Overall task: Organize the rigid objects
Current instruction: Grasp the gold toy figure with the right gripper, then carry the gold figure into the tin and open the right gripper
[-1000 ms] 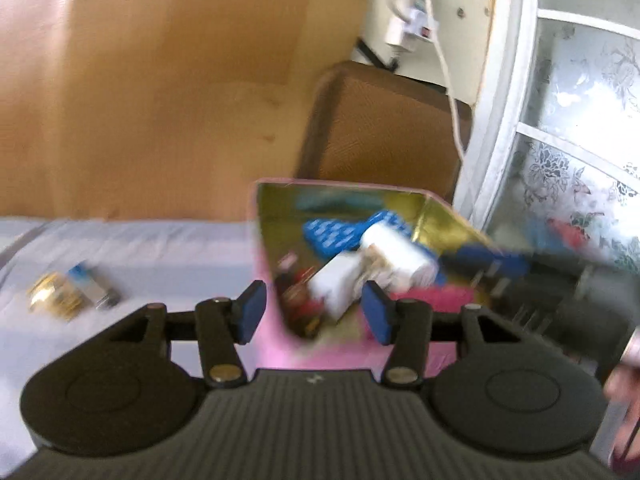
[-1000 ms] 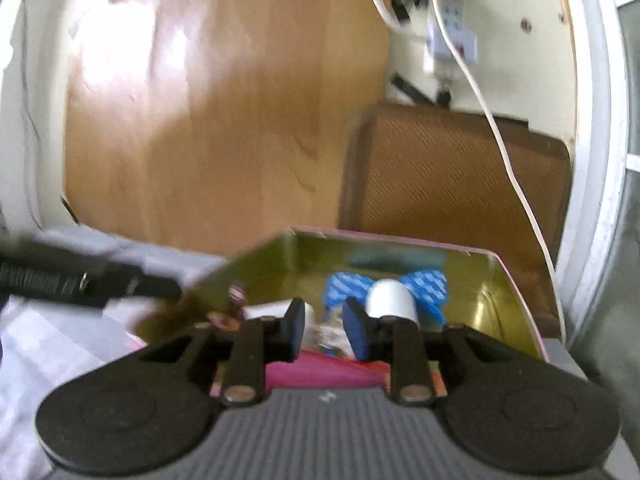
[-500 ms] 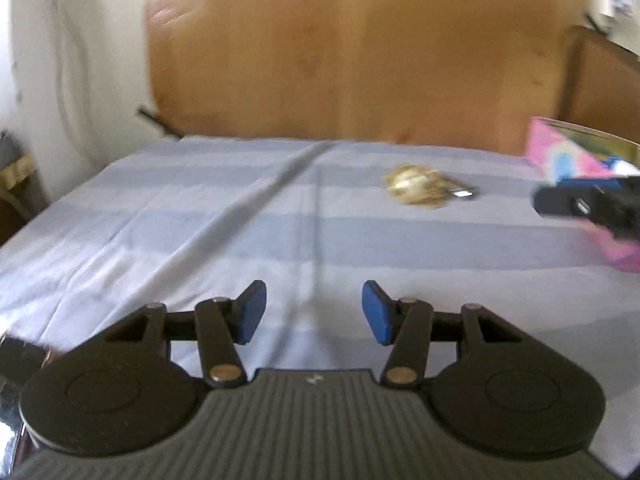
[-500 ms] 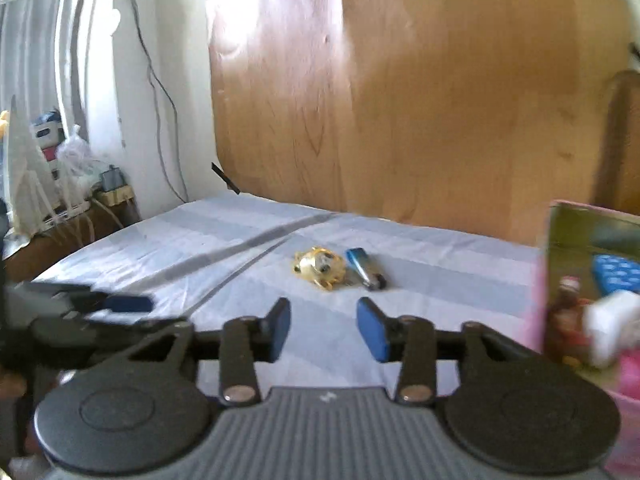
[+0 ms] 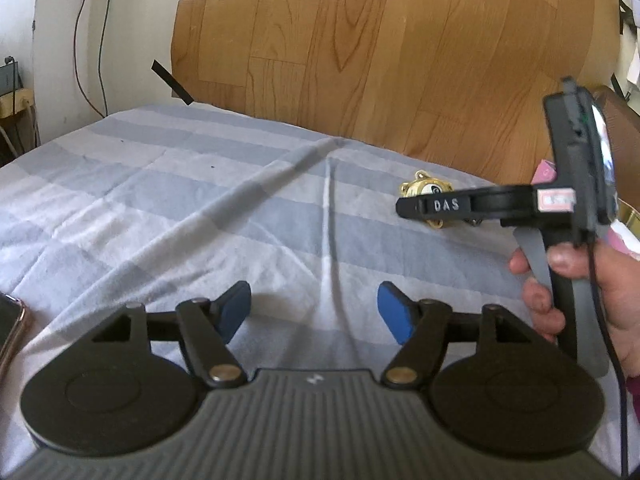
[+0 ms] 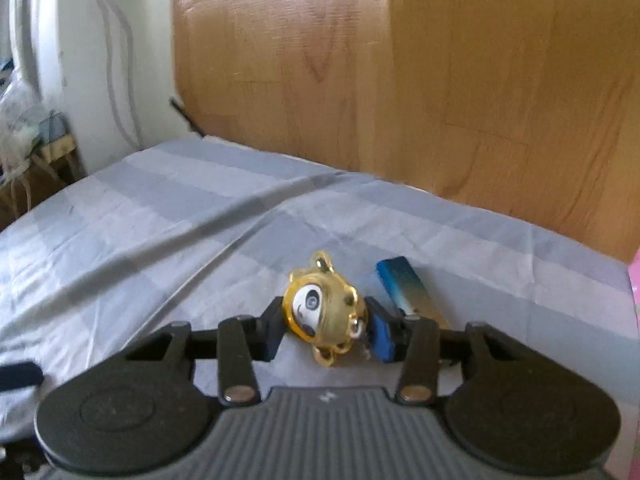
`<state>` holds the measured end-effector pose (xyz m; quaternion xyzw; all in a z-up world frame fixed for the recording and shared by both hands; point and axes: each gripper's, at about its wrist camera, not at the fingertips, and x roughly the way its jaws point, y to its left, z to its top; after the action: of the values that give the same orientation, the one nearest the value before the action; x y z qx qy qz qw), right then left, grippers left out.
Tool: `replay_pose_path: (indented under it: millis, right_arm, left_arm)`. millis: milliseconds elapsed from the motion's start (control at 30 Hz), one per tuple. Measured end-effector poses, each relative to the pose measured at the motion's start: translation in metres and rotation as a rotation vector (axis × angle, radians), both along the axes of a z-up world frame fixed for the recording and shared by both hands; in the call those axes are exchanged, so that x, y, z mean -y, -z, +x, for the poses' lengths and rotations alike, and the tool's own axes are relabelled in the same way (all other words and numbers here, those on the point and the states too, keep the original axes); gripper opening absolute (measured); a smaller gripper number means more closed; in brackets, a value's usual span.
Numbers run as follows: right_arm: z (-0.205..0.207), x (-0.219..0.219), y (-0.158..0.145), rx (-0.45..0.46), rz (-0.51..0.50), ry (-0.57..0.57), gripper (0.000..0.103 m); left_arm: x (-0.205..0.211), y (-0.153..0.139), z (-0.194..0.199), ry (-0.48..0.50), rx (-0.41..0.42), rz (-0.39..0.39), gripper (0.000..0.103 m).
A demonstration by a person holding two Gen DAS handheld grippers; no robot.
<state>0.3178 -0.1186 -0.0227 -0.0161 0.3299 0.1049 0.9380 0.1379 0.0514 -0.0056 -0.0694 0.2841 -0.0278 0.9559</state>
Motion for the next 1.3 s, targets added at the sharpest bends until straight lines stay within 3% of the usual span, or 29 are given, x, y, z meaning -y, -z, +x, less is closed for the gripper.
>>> replay_pose_path:
  millis: [200,433,567,600,767,833,967,1033,1067,1100,1133,1200,1300]
  right_arm:
    - [-0.047,0.002,-0.003,0.003,0.007,-0.062,0.041]
    - [-0.155,0.019,-0.007,0.006,0.010,-0.115,0.041]
    - [-0.209,0.043,-0.011,0.011,0.048,-0.109,0.043]
    - [-0.218,0.049,-0.012,0.010,0.055,-0.103,0.051]
    - [-0.242,0.061,-0.014,0.048,0.023,-0.090,0.056]
    - [-0.244,0.062,-0.013,0.047,0.028,-0.095,0.056]
    - [-0.237,0.058,-0.011,0.043,0.024,-0.103,0.056]
    - [-0.232,0.056,-0.011,0.039,0.030,-0.112,0.055]
    - [-0.230,0.054,-0.010,0.038,0.031,-0.122,0.042]
    - [-0.228,0.052,-0.010,0.041,0.030,-0.138,0.039]
    - [-0.227,0.049,-0.011,0.053,0.016,-0.132,0.039]
    - [-0.227,0.052,-0.014,0.080,0.016,-0.101,0.038]
    - [-0.235,0.070,-0.029,0.167,0.039,-0.062,0.038]
  left_arm:
    - [-0.004,0.001,0.003,-0.004,0.003,-0.024,0.072]
    - [0.020,-0.002,-0.006,0.059,-0.024,0.044,0.073]
    - [0.046,-0.007,-0.031,0.175,-0.018,-0.096,0.078]
    - [0.053,-0.008,-0.037,0.218,-0.019,-0.139,0.080]
    - [0.072,-0.013,-0.050,0.349,-0.040,-0.305,0.089]
    - [0.077,-0.015,-0.052,0.373,-0.051,-0.331,0.093]
    - [0.096,-0.012,-0.057,0.394,-0.078,-0.285,0.095]
    - [0.106,-0.006,-0.053,0.409,-0.110,-0.277,0.089]
    - [0.110,-0.004,-0.049,0.426,-0.123,-0.268,0.079]
    - [0.117,-0.001,-0.046,0.443,-0.146,-0.253,0.065]
    - [0.121,-0.003,-0.048,0.440,-0.129,-0.230,0.057]
    - [0.129,-0.010,-0.042,0.450,-0.127,-0.196,0.055]
    - [0.141,-0.034,-0.032,0.498,-0.083,-0.239,0.055]
